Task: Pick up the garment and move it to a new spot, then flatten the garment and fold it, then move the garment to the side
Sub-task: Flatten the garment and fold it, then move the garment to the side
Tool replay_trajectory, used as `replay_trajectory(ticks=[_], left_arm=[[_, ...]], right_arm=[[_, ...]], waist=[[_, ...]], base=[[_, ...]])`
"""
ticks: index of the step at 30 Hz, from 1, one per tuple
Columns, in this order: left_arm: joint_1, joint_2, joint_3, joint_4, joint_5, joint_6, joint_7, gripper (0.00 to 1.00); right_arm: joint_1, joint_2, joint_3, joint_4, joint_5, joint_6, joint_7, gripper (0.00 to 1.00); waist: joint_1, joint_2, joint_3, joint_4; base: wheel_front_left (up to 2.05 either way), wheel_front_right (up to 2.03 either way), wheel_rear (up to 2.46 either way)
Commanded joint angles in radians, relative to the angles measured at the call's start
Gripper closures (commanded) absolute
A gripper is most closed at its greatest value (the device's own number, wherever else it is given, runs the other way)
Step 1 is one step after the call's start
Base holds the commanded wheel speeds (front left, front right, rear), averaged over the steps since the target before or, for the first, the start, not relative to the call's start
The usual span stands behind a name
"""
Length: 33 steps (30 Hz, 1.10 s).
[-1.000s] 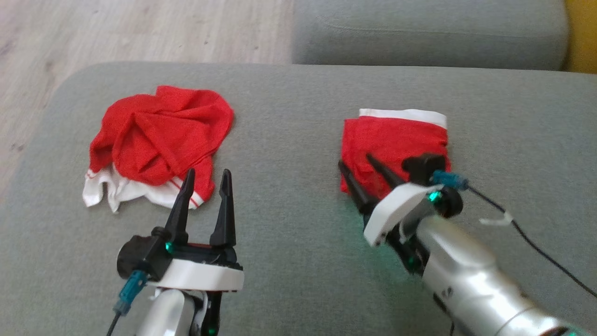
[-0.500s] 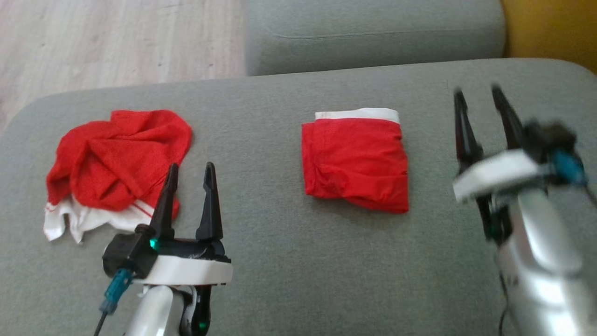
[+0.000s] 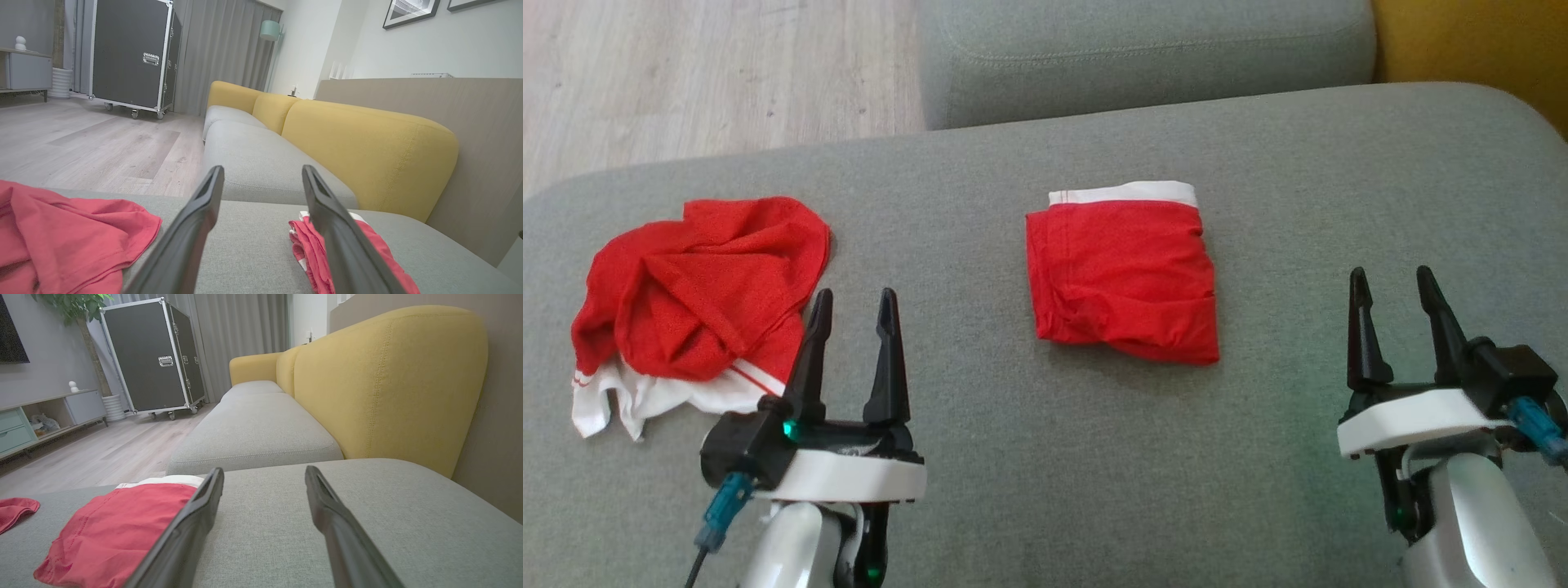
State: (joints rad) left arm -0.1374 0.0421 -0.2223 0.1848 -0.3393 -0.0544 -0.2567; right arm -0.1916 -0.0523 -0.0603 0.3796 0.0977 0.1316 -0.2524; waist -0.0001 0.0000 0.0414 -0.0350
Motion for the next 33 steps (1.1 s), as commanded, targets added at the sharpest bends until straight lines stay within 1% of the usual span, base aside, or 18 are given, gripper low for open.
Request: replay_trajectory(ticks=[1, 7, 12, 14, 18, 23, 26, 27, 31, 33], left_arm=[[-0.028, 0.008, 0.037, -0.028, 0.009, -0.007, -0.005, 0.0], [-0.04, 0.008, 0.029, -0.028, 0.011, -0.013, -0.005, 0.0], [-0.05, 0.008, 0.021, -0.029, 0.009, -0.015, -0.005, 0.0], [-0.059, 0.008, 0.012, -0.029, 0.007, -0.016, -0.005, 0.0], [-0.075, 0.008, -0.003, -0.026, 0.005, -0.018, -0.005, 0.0], [-0.096, 0.008, -0.024, -0.02, -0.003, -0.019, -0.005, 0.0], [-0.107, 0.008, -0.04, -0.017, -0.009, -0.019, -0.005, 0.0], [-0.107, 0.008, -0.04, -0.017, -0.009, -0.019, -0.005, 0.0], [-0.118, 0.008, -0.054, -0.011, -0.011, -0.018, -0.005, 0.0], [-0.122, 0.008, -0.061, -0.009, -0.012, -0.017, -0.005, 0.0]], right_arm=[[-0.029, 0.002, 0.029, -0.04, 0.005, -0.001, -0.009, 0.0], [-0.037, 0.002, 0.027, -0.04, 0.009, -0.001, -0.009, 0.0], [-0.054, 0.002, 0.027, -0.007, -0.014, -0.001, -0.009, 0.0], [-0.078, 0.002, 0.03, 0.036, -0.027, -0.001, -0.009, 0.0], [-0.135, 0.002, 0.046, 0.124, -0.017, -0.001, 0.006, 0.0], [-0.225, 0.002, 0.078, 0.259, 0.029, -0.001, 0.044, 0.0], [-0.28, 0.002, 0.079, 0.347, 0.071, -0.001, 0.061, 0.0], [-0.28, 0.002, 0.079, 0.347, 0.071, -0.001, 0.061, 0.0], [-0.347, 0.002, 0.086, 0.468, 0.093, -0.001, 0.075, 0.0], [-0.376, 0.002, 0.092, 0.527, 0.128, -0.001, 0.083, 0.0]], waist=[[0.0001, 0.0, 0.005, 0.003], [0.0001, 0.0, 0.028, 0.022], [0.0001, 0.0, 0.047, 0.045], [0.0001, 0.0, 0.065, 0.064], [0.0001, 0.0, 0.091, 0.095], [0.0001, 0.0, 0.123, 0.135], [0.0001, 0.0, 0.139, 0.159], [0.0001, 0.0, 0.139, 0.159], [0.0001, 0.0, 0.157, 0.187], [0.0001, 0.0, 0.162, 0.2]], base=[[0.0, 0.0, 0.0], [0.0, 0.0, 0.0], [0.0, 0.0, 0.0], [0.0, 0.0, 0.0], [0.0, 0.0, 0.0], [0.0, 0.0, 0.0], [0.0, 0.0, 0.0], [0.0, 0.0, 0.0], [0.0, 0.0, 0.0], [0.0, 0.0, 0.0]])
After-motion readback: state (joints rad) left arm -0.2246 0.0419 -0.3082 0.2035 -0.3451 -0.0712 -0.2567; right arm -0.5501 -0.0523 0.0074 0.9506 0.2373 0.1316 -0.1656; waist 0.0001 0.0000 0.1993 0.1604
